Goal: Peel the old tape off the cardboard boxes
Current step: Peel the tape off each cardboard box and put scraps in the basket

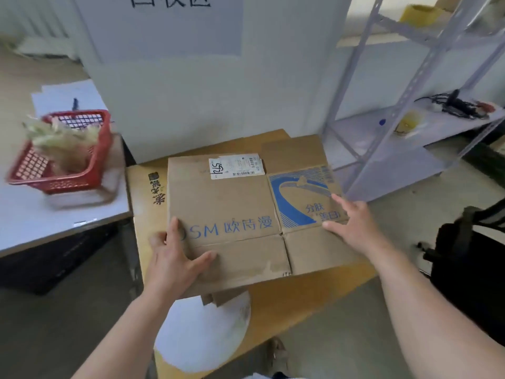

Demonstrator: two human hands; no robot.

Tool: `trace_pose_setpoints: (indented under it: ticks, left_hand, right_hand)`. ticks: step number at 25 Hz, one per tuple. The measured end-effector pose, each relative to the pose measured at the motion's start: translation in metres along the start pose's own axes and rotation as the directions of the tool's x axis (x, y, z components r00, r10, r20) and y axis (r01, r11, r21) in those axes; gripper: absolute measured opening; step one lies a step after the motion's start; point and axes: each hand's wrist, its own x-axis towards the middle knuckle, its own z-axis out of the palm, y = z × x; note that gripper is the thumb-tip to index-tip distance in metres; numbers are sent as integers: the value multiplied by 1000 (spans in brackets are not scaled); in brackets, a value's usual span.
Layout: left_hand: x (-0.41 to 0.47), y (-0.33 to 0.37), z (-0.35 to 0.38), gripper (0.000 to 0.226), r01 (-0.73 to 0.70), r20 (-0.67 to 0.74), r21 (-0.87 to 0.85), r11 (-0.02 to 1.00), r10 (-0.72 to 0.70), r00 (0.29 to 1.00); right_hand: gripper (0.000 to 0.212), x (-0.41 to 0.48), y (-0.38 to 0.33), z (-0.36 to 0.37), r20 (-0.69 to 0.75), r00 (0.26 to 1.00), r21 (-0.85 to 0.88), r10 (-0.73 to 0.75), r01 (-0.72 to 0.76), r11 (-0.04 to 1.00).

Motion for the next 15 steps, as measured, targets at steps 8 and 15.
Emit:
trace_pose_setpoints:
  ticks: [8,15]
  left_hand:
    - [-16,17,46,95,272,-21,3,962,-272,962]
    - [-20,19,72,84,353,-87,243,904,-342,936]
  right_hand:
    - [77,91,26,18,227,965,-158,-132,170,973]
    - [66,97,34,38,177,956,-414,-233,287,864]
